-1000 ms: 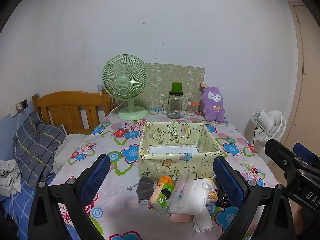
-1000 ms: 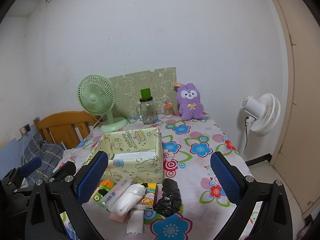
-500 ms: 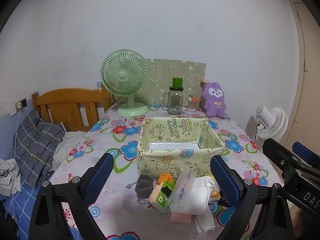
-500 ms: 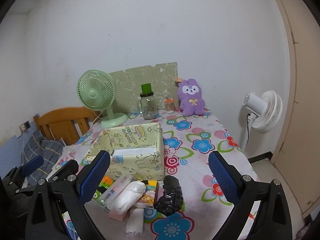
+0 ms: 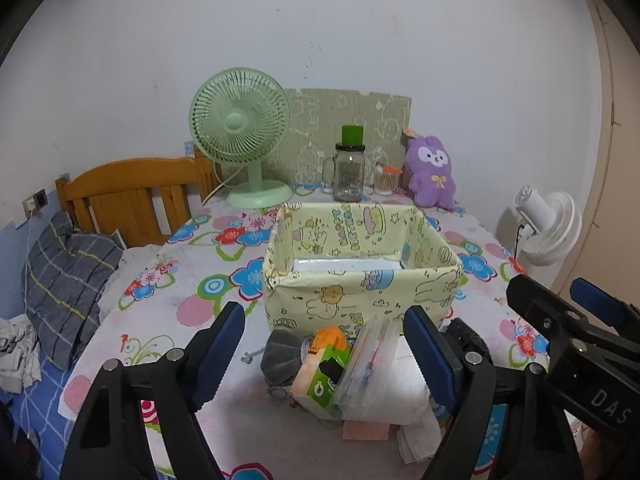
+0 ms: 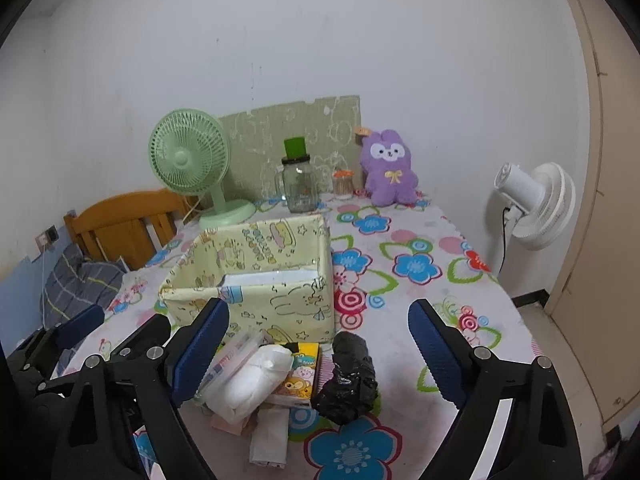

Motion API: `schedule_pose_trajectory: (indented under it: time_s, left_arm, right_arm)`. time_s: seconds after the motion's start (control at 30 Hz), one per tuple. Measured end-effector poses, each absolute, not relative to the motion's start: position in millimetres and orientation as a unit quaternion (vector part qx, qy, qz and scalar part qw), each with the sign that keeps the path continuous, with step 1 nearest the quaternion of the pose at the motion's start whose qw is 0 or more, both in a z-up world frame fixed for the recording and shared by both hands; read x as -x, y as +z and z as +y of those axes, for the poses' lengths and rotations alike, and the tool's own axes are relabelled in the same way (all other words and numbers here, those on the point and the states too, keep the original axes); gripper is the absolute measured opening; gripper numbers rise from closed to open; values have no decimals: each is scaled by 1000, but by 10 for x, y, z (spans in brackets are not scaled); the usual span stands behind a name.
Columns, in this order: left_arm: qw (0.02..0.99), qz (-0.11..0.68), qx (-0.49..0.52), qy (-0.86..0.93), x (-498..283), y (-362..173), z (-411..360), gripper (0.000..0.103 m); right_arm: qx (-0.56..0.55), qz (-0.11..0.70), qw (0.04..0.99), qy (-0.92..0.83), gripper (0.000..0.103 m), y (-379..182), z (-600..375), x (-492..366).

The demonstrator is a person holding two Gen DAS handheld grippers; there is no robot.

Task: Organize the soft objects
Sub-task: 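Lower the left gripper onto the green tissue pack and close it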

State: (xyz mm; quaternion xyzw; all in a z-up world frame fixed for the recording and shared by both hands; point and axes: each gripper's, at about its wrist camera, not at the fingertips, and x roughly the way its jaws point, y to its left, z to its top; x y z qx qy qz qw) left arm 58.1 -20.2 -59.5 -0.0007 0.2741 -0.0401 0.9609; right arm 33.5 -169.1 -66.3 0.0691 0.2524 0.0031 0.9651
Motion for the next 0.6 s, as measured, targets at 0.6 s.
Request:
schedule_pose_trajectory:
  time_s: [0.6]
  left_arm:
    - [941, 334, -9, -47, -839, -985, -215, 76]
  right_arm:
    - [-72, 322, 943, 30, 84, -1088, -1533, -710]
